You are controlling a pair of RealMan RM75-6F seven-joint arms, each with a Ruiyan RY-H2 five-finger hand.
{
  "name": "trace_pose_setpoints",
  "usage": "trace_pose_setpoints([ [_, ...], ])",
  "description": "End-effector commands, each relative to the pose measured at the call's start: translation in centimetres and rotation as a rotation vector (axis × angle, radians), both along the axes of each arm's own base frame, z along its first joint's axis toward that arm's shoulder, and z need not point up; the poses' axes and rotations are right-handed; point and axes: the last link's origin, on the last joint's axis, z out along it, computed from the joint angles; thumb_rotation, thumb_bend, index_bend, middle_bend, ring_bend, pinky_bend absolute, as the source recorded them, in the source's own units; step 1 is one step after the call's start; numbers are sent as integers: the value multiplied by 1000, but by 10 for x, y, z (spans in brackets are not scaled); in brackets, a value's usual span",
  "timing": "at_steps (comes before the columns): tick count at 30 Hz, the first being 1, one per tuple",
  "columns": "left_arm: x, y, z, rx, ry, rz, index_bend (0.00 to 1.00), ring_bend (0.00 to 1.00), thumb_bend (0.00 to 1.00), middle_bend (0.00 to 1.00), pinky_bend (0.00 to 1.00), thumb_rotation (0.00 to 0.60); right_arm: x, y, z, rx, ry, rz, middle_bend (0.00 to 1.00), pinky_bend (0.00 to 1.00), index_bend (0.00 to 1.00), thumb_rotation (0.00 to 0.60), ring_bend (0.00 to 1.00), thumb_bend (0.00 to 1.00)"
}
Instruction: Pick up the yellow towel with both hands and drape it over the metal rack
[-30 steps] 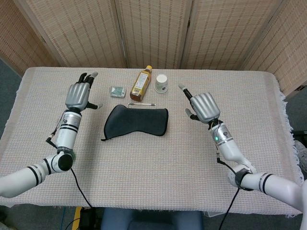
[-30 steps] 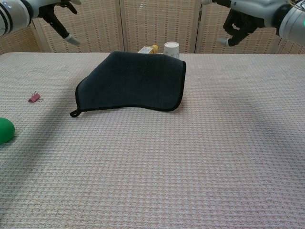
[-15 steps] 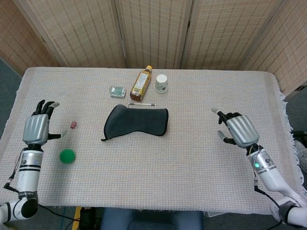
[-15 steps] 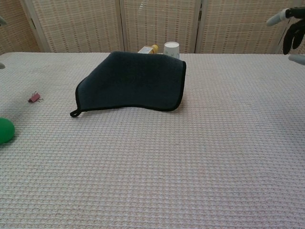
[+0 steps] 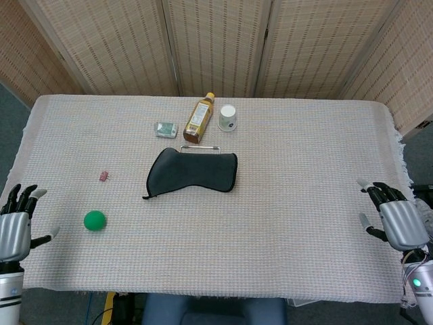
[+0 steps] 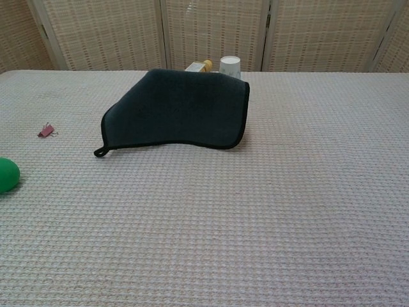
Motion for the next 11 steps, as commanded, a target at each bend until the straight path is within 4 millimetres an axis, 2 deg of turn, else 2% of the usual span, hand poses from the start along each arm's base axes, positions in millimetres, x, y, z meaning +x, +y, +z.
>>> trace_pose_setpoints([
  [1, -5, -17, -4, -2, 23, 17, 240, 33, 169, 169, 324, 600, -9, 14, 5, -28, -15, -16, 281, 239, 124, 600, 204, 407],
  [5, -4, -23, -7, -10, 22, 13, 240, 33, 169, 169, 324, 600, -16, 22, 6, -73, -25, -28, 280, 239, 124, 600, 203, 374],
  [7, -2, -22, -7, -14, 20, 8, 240, 33, 169, 169, 324, 600, -19, 24, 6, -81, -22, -39, 280, 239, 124, 600, 203, 323],
  [11, 3, -17, -8, -18, 27, -5, 240, 34, 171, 169, 324, 600, -22, 27, 5, -97, -18, -53, 280, 239, 123, 600, 203, 294],
])
